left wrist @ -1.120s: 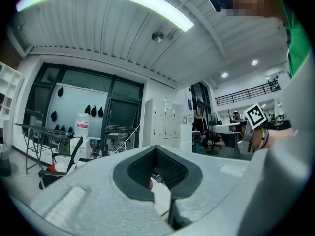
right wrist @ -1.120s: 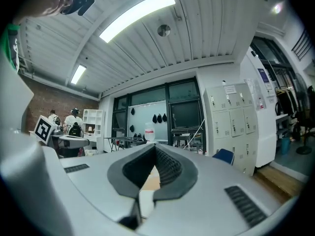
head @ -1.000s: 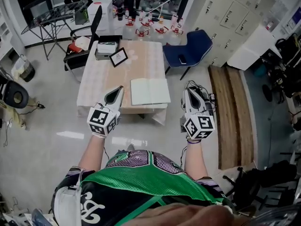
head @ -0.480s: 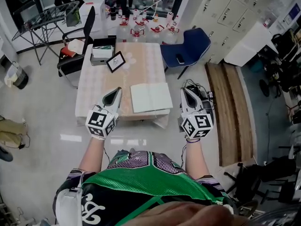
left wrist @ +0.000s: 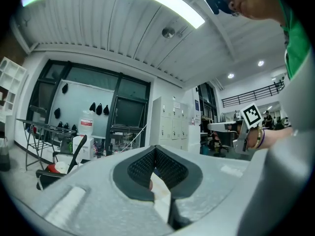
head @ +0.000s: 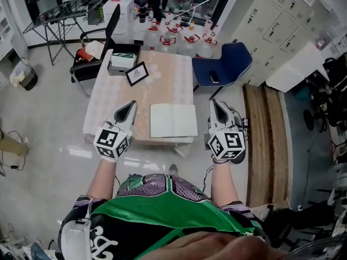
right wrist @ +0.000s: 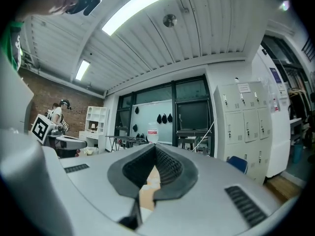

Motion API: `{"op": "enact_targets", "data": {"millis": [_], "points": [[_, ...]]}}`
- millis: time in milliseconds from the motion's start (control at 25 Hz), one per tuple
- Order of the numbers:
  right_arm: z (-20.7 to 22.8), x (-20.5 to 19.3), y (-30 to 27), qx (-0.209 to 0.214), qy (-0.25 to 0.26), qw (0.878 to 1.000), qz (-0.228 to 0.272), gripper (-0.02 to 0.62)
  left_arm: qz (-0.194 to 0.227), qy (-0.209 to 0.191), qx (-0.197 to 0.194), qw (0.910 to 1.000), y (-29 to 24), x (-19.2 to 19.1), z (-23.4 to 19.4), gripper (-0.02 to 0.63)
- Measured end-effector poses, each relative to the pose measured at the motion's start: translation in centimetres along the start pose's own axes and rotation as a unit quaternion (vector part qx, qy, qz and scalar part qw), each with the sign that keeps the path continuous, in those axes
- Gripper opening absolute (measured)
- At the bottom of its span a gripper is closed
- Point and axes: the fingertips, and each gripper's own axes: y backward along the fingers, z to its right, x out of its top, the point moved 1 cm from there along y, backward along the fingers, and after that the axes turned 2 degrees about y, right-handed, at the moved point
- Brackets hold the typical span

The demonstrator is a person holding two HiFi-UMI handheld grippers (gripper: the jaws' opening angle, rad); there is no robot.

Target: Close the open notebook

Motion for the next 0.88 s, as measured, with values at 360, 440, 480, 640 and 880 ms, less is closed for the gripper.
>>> {"op": "enact_targets", "data": {"millis": [360, 440, 480, 640, 880], "points": [[4.9, -3.8, -3.4, 0.099, -0.072, 0.992, -0.038, 0.167, 0.018, 0.024, 0.010, 0.9995, -4.3, 1.2, 2.5, 0.015], [6.0, -5.8, -3.9, 0.099, -0.077, 0.990, -0.062, 0.169, 0.014, 0.017, 0.005, 0.9997, -5.2, 1.1, 3.4, 0.015], [6.5, -6.7, -4.1, 0.098, -0.077, 0.989, -0.074, 0.169, 0.012, 0.011, 0.003, 0.9999, -5.6, 1.1, 3.8, 0.015], [7.5, -10.8, -4.3, 0.098, -0.073, 0.985, -0.119, 0.169, -0.002, -0.005, -0.003, 1.0000, -6.6, -0.1, 5.2, 0.015], [8.5, -15.8, -4.9, 0.111, -0.079, 0.975, -0.173, 0.169, -0.027, 0.012, -0.035, 0.9989, -8.5, -2.8, 7.8, 0.015]]}}
